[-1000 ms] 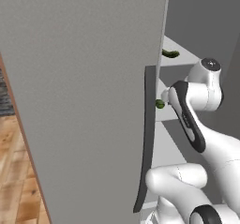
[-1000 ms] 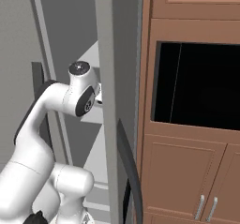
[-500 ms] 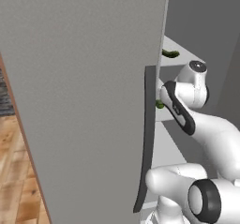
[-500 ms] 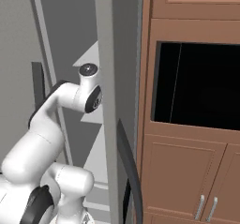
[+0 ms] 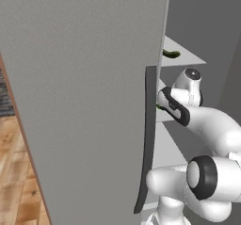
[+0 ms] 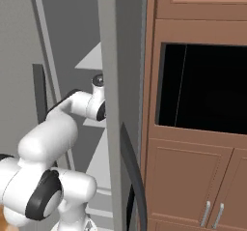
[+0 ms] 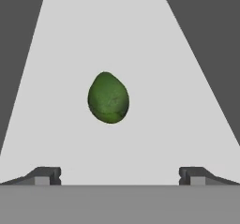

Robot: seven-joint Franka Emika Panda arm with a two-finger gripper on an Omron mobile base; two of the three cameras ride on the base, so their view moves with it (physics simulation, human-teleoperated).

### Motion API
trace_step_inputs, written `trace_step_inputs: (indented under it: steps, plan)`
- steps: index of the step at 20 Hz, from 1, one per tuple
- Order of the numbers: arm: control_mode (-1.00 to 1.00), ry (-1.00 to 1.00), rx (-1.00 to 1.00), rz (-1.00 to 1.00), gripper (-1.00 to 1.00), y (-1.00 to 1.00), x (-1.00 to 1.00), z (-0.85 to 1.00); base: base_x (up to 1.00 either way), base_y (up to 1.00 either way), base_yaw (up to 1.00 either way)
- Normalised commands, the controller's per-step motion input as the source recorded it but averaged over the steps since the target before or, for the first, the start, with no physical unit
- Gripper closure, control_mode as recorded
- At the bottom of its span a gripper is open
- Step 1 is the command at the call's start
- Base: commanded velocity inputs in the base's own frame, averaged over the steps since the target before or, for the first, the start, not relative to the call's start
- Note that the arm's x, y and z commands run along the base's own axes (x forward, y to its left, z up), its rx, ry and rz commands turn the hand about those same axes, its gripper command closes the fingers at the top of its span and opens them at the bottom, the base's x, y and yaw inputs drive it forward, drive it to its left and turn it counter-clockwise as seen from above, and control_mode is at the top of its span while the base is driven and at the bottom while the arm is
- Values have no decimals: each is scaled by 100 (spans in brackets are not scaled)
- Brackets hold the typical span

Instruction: Take the squash and avocado out of the freezer and place them in the tupperware container on the counter. Then put the tupperware containing the vegetables back in the freezer.

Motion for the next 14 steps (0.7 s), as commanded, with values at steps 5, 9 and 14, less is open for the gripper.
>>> trace_step_inputs:
  steps: [5, 9, 14]
  plan:
    - [-100, 0, 0, 0, -100, 0, 35, -34, 0, 0, 0]
    - [-100, 1, 0, 0, -100, 0, 39, -25, 0, 0, 0]
    - [-100, 3, 0, 0, -100, 0, 43, -23, 0, 0, 0]
